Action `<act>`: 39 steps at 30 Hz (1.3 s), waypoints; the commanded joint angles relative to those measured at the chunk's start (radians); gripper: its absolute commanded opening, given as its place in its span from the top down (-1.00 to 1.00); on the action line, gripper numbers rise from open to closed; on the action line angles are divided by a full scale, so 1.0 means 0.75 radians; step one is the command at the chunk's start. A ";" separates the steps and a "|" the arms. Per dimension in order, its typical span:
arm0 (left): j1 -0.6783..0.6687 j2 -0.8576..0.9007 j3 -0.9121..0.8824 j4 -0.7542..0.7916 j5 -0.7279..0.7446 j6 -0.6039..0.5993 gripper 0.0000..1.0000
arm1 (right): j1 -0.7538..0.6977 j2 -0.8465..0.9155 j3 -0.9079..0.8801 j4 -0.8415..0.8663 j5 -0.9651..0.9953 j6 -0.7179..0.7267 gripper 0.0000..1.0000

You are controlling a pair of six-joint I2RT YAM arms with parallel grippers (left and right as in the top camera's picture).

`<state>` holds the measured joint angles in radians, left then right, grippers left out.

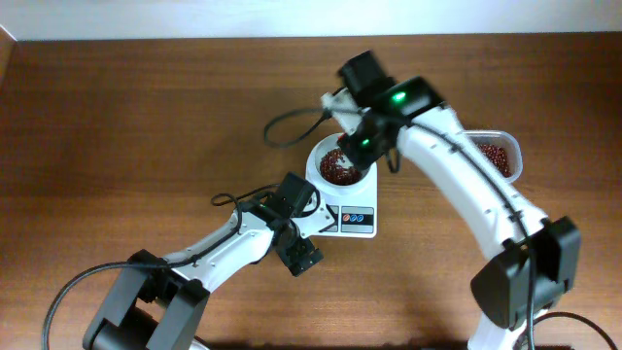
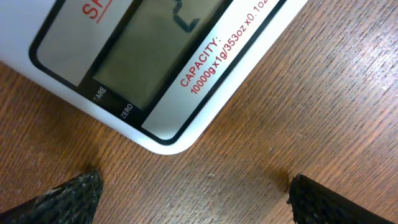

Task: Scoop item into bowl and weigh 50g on scale
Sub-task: 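Carry the scoop over the white bowl and tip beans in, then return the empty scoop into the bean tub with the right gripper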

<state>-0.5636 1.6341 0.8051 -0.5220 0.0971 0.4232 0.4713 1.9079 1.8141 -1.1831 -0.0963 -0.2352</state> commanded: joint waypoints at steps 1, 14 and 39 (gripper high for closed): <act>-0.007 0.048 -0.024 -0.013 0.045 0.002 -0.98 | -0.207 -0.038 0.029 -0.032 -0.522 0.011 0.92; -0.007 0.048 -0.024 -0.013 0.045 0.002 -0.98 | -0.994 -0.017 0.025 -0.351 -0.381 0.011 0.92; -0.007 0.048 -0.024 -0.013 0.045 0.002 -0.98 | -1.125 0.024 -0.545 0.264 -0.673 0.130 0.92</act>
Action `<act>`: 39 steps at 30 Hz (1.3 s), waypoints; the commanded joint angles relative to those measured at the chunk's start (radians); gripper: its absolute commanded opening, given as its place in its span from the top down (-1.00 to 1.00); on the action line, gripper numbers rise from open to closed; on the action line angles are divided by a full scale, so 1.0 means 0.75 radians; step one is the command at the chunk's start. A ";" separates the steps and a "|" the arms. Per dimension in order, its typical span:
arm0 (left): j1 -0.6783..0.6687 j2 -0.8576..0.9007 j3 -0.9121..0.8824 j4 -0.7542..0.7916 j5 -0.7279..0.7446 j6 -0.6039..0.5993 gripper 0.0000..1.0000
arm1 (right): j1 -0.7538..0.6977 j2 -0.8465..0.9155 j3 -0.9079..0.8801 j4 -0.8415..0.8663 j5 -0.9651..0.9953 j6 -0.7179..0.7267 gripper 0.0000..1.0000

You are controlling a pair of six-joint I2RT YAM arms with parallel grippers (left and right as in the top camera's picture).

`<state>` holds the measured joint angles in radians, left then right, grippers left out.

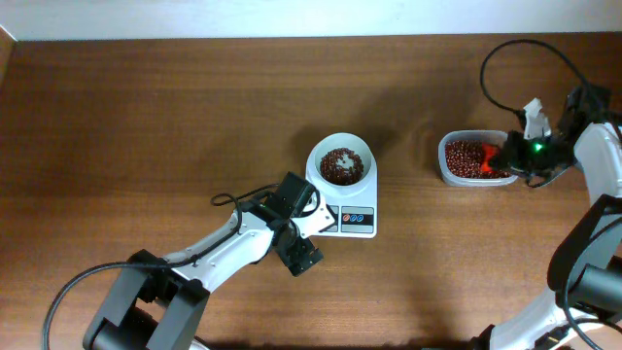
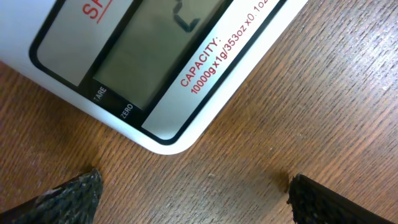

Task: Scoop item into bowl and weigh 50g on scale
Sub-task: 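Return the empty scoop into the bean tub with the right gripper, then lift the scoop with beans out of the tub toward the right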

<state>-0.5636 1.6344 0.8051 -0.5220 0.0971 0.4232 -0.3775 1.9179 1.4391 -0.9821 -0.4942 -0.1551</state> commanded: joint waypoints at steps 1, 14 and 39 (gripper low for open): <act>-0.007 0.047 -0.024 -0.013 0.045 0.002 -0.99 | 0.005 0.011 -0.045 -0.007 -0.163 0.023 0.92; -0.007 0.047 -0.024 -0.013 0.045 0.002 -0.98 | -0.190 0.010 0.058 -0.148 -0.310 0.019 0.92; -0.007 0.047 -0.024 -0.014 0.045 0.002 -0.98 | -0.389 0.010 0.107 -0.289 -0.793 -0.110 0.92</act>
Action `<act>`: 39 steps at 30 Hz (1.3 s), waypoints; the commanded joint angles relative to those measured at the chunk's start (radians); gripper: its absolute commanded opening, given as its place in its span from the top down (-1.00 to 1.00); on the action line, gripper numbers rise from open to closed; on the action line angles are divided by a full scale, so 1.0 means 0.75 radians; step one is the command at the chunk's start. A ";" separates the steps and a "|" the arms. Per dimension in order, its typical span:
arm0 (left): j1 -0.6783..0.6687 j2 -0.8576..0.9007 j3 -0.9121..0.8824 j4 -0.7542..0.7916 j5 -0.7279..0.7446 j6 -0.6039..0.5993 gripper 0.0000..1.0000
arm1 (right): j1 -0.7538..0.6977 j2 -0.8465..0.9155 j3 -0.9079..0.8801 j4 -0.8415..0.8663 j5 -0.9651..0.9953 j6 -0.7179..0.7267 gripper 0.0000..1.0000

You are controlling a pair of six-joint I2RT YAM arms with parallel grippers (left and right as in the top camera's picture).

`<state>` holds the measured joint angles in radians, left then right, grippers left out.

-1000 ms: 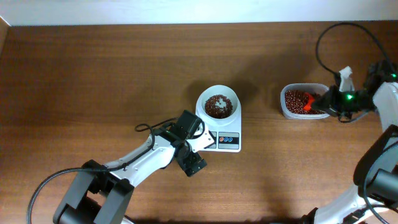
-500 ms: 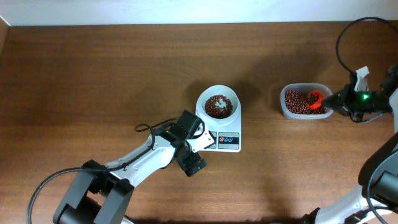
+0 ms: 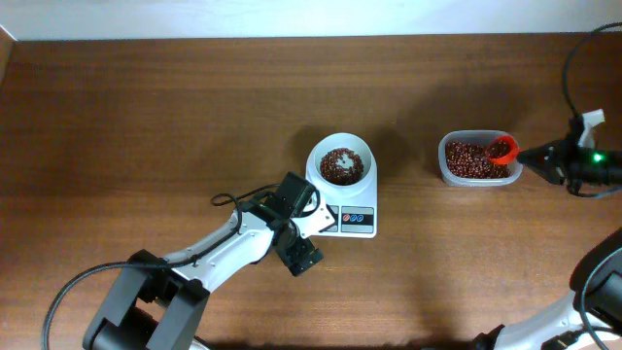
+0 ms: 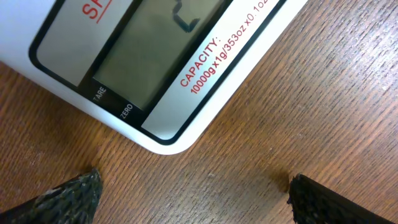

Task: Scoop item into bowl and weigh 50g on scale
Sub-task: 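Lift the scoop with beans out of the tub toward the right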

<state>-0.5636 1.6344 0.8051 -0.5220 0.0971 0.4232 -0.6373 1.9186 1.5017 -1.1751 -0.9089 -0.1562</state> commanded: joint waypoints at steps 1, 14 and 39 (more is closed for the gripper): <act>-0.007 0.047 -0.024 -0.014 0.045 0.002 -0.98 | -0.056 0.009 0.024 -0.045 -0.277 -0.112 0.92; -0.007 0.047 -0.024 -0.014 0.045 0.002 -0.98 | -0.093 0.009 0.024 -0.082 -0.857 -0.285 0.92; -0.007 0.047 -0.024 -0.013 0.045 0.002 -0.98 | 0.372 0.011 0.024 -0.013 -0.728 -0.225 0.92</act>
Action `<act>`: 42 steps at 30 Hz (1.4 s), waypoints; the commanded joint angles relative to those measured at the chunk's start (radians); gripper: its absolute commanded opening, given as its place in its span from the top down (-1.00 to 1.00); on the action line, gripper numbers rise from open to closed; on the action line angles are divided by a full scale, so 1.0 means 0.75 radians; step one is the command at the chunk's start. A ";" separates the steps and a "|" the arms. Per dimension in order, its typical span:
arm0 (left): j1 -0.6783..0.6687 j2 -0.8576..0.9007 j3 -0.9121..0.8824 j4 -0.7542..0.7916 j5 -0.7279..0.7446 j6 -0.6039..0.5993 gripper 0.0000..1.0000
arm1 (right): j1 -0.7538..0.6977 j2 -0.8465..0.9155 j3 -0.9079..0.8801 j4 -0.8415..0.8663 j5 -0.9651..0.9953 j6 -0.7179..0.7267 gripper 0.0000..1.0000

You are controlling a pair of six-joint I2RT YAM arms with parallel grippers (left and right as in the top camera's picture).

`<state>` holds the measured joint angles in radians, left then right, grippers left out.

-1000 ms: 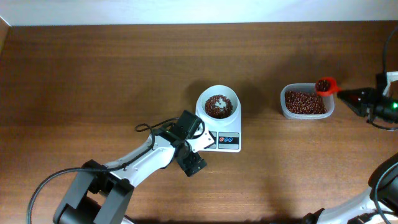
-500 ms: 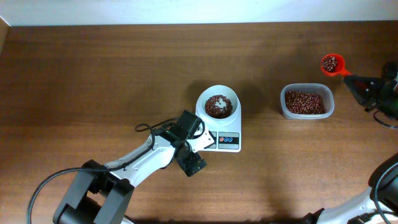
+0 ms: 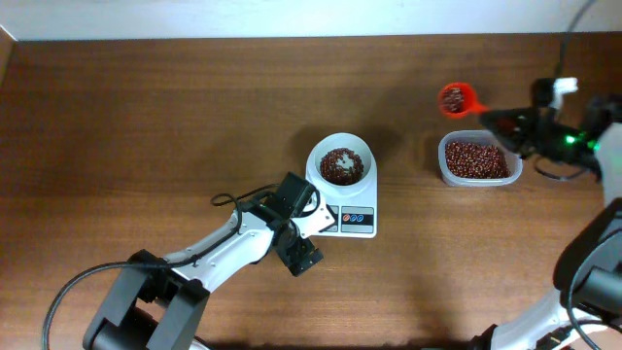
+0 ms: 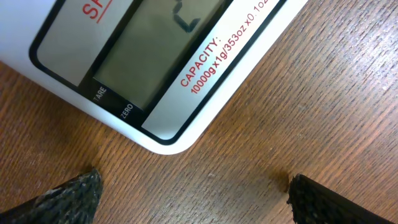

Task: Scoop item into bowl and weigh 50g on scale
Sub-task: 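Lift the scoop with beans out of the tub toward the right, then carry the orange scoop over the white bowl with the right gripper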

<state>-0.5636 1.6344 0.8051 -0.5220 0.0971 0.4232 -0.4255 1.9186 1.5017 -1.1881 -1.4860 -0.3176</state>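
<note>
A white bowl [image 3: 340,163] partly filled with red beans stands on the white scale [image 3: 356,222] at the table's middle. A clear tub of beans [image 3: 476,160] sits to the right. My right gripper [image 3: 507,123] is shut on the handle of a red scoop [image 3: 453,97], which carries beans beyond the tub's far left corner. My left gripper [image 3: 297,235] rests by the scale's front left corner. In the left wrist view the left gripper [image 4: 193,199] is open over bare wood, below the scale's display [image 4: 149,56].
The wooden table [image 3: 146,117] stretches left and behind the scale. A black cable [image 3: 287,126] loops behind the bowl. My left arm [image 3: 214,248] lies diagonally from the front left. My right arm [image 3: 607,156] comes in at the right edge.
The red scoop was at the tub's right rim; now it is held with beans in it beyond the tub's far left corner. My right gripper moved left and farther back. The left arm is unchanged.
My right arm first reached over the bowl on the scale. Then it was at the tub with the scoop down in the beans, then at the tub's right rim. Now the scoop is clear of the tub with beans in it. The left gripper stayed open by the scale.
</note>
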 commanded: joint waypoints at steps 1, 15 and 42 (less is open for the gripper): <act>-0.007 0.047 -0.024 -0.013 0.045 0.002 -0.98 | 0.119 0.011 0.024 0.004 0.060 -0.010 0.92; -0.007 0.047 -0.024 -0.013 0.045 0.002 -0.98 | 0.526 0.011 0.024 0.244 0.376 0.207 0.92; -0.007 0.047 -0.024 -0.013 0.045 0.002 -0.99 | 0.827 -0.060 0.292 0.053 1.239 0.326 0.93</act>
<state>-0.5636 1.6344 0.8051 -0.5220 0.0971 0.4232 0.1463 1.9102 1.6943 -1.1435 -0.6815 -0.0746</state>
